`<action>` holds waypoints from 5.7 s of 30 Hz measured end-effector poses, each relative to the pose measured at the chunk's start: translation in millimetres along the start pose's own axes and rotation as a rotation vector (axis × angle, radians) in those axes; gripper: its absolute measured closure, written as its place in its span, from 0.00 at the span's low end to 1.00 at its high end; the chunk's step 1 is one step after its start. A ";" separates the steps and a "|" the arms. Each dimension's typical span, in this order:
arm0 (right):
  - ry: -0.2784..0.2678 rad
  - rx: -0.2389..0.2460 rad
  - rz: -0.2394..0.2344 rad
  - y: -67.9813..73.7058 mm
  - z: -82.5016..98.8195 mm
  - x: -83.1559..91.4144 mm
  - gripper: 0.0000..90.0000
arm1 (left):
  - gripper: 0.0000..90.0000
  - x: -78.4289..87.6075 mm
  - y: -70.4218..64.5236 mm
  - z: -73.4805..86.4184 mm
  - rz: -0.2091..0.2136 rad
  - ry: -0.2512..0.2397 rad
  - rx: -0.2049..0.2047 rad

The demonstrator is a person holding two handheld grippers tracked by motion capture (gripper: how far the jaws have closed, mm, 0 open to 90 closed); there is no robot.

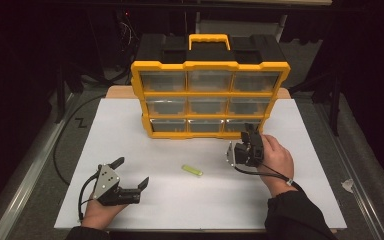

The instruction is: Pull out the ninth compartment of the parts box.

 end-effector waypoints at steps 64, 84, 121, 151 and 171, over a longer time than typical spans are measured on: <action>0.006 0.071 0.098 9.9 -6.6 -29.0 0.89 | 0.00 1.0 2.6 -0.3 0.001 -0.012 0.024; -0.003 0.092 0.084 6.7 -7.8 -31.1 0.81 | 0.00 1.8 3.3 -0.7 -0.003 -0.014 0.027; 0.031 0.143 0.076 9.8 -5.4 -27.8 0.89 | 0.00 1.5 4.1 -0.2 -0.002 -0.012 0.030; 0.010 0.155 0.068 10.2 -0.5 6.7 0.89 | 0.00 2.2 4.4 -0.7 -0.004 -0.017 0.034; -0.014 0.161 0.067 13.7 0.6 29.2 0.89 | 0.00 2.4 4.8 -0.9 -0.004 -0.020 0.036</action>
Point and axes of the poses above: each handheld gripper's, and its own axes: x roughly backward along the jaws, z roughly out of its underside, y roughly to its left, the point moved 7 cm from there along -x, roughly forward along the jaws, and after that the axes turned 6 degrees about z, right-handed, at the moved point
